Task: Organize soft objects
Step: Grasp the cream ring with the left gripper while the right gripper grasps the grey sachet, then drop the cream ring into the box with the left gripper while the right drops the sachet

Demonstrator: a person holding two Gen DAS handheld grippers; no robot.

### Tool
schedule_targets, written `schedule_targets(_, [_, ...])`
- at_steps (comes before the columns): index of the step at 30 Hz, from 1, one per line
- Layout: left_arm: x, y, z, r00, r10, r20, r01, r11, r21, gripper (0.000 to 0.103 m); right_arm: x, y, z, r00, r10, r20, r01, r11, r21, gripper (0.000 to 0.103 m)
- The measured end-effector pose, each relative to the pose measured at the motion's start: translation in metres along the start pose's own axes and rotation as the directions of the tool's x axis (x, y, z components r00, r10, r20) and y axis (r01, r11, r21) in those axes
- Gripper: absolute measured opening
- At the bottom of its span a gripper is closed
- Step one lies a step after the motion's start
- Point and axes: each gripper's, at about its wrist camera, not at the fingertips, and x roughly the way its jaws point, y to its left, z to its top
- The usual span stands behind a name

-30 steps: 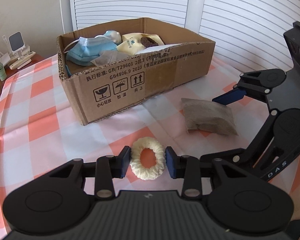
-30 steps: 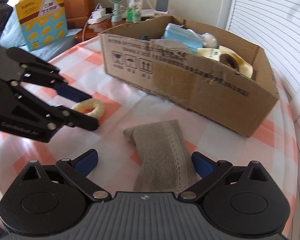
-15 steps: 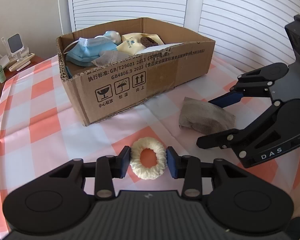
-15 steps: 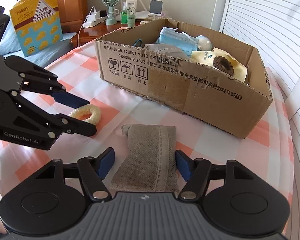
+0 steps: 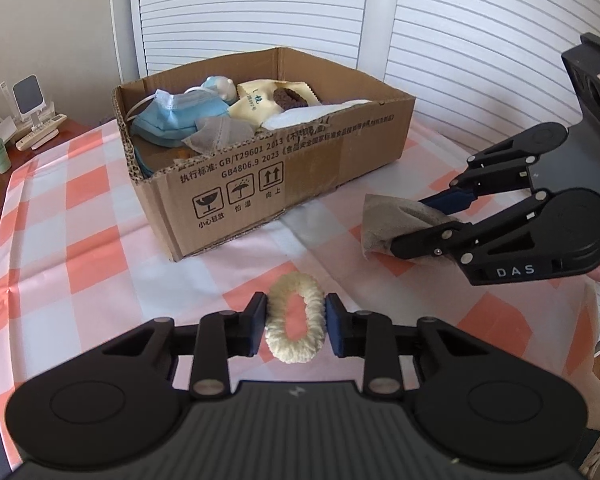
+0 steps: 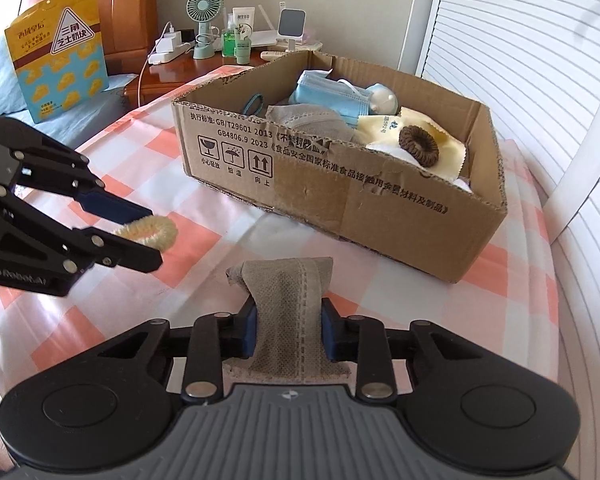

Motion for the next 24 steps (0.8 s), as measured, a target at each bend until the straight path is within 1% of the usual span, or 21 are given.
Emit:
schedule_targets(7, [-0.025, -0.006, 0.016, 0.999, 0.002, 0.032, -0.003, 0.999, 0.039, 0.030, -0.030, -0.005, 0.006, 0.999, -0.002, 0.054, 0.003, 1.000, -0.014, 0.034])
schedule_targets(13, [-0.037, -0.009, 0.052, 0.994, 0.011, 0.105, -0.020, 0.996, 0.091, 0.030, -0.061, -0.016, 0.020, 0.991, -0.001, 0.131, 0.001, 1.000, -0.006, 0.034])
schedule_targets(16, [-0.032, -0.007, 0.077, 0.991, 0.014, 0.137, -0.030, 0.994, 0.109, 0.030, -0.072, -0.024, 0.028, 0.986, -0.017, 0.164, 0.017, 1.000, -0.004, 0.034])
schedule_targets(18, [-0.023, -0.003, 0.096, 0.988, 0.016, 0.153, -0.031, 0.995, 0.097, 0.030, -0.078, -0.030, 0.034, 0.982, -0.035, 0.183, 0.037, 0.999, -0.007, 0.034])
schedule_targets(20, [-0.012, 0.000, 0.112, 0.988, 0.006, 0.156, -0.020, 0.996, 0.088, 0.030, -0.081, -0.036, 0.039, 0.979, -0.053, 0.196, 0.055, 0.998, -0.005, 0.034])
schedule_targets(23, [0.008, 0.004, 0.135, 0.988, 0.011, 0.155, -0.024, 0.996, 0.081, 0.030, -0.083, -0.048, 0.044, 0.976, -0.073, 0.207, 0.074, 0.997, 0.005, 0.034])
schedule_targets(24, [0.015, 0.005, 0.139, 0.988, 0.012, 0.155, -0.024, 0.997, 0.078, 0.037, -0.082, -0.052, 0.045, 0.975, -0.078, 0.207, 0.077, 0.997, 0.011, 0.034])
